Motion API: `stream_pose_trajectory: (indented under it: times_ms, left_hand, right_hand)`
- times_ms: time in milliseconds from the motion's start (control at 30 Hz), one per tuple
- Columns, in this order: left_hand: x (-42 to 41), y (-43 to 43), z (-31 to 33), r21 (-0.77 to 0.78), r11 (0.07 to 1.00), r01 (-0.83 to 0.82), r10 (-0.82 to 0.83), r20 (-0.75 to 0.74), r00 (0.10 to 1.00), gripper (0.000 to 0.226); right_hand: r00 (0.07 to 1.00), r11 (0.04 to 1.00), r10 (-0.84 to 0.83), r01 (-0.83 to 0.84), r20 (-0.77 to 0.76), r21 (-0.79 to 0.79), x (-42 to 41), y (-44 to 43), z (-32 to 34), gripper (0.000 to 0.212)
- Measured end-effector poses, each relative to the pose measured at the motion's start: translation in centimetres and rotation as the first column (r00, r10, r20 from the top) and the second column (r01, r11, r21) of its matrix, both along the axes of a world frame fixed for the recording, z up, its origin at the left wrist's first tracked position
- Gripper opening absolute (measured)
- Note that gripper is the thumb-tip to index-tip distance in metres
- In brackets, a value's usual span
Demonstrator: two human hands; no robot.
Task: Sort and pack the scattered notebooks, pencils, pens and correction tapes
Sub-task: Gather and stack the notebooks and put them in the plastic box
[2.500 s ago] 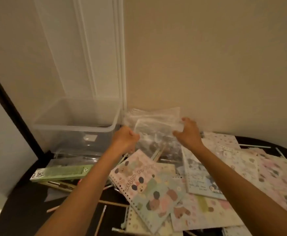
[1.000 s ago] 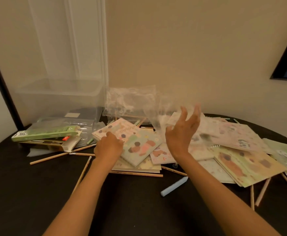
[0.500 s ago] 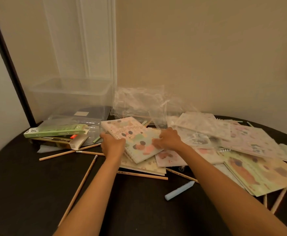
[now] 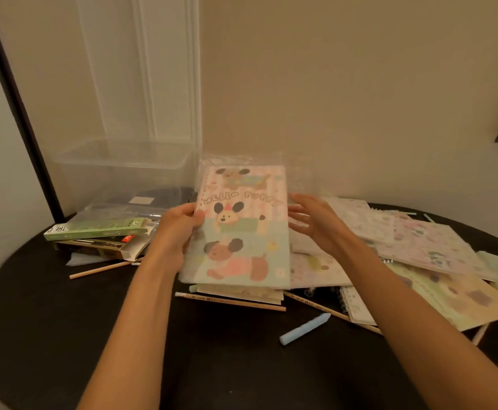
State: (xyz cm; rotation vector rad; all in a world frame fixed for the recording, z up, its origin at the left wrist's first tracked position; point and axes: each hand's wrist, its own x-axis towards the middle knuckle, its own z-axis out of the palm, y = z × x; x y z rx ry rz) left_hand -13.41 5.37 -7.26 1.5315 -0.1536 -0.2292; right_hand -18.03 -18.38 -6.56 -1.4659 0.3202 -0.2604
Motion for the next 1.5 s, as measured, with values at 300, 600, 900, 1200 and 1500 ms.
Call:
stream_pose_trajectory:
  times_ms: [300, 600, 900, 1200, 1500]
  left_hand:
    - [-1.2, -1.4, 3.0, 0.554, 0.814, 0.178, -0.378, 0.271, 0.885, 0.024]
    - [-2.5, -8.5, 3.6, 0.379, 0.904, -0.200, -0.095, 0.634, 0.767, 0.030]
    - [-4.0, -12.7, 0.1, 0.434, 0.884, -0.177, 0.048, 0.291, 0.955, 0.048]
    - [-5.5, -18.1, -4.4, 0.818, 0.575, -0.001, -0.346, 0.245, 0.906, 0.087]
    - [-5.0, -18.1, -6.9, 0.723, 0.671, -0.166, -0.325, 0.488, 0.810, 0.031]
  right_hand:
    - [0.977, 0.977, 0.214, -0.214, -0.009, 0.025, -4.9, -2.0, 0.2, 0.035]
    - [0.991, 1.000, 0.015, -0.014, 0.135, -0.005, -8.1, -3.1, 0.8, 0.016]
    - [0.865, 0.703, -0.500, 0.383, 0.035, 0.599, -12.2, -8.5, -0.5, 0.049]
    - [0.872, 0.755, -0.483, 0.459, -0.077, 0.468, -15.0, -11.2, -2.5, 0.063]
    - [0.933, 0.853, -0.305, 0.357, -0.191, 0.382, -18.3, -13.4, -4.3, 0.063]
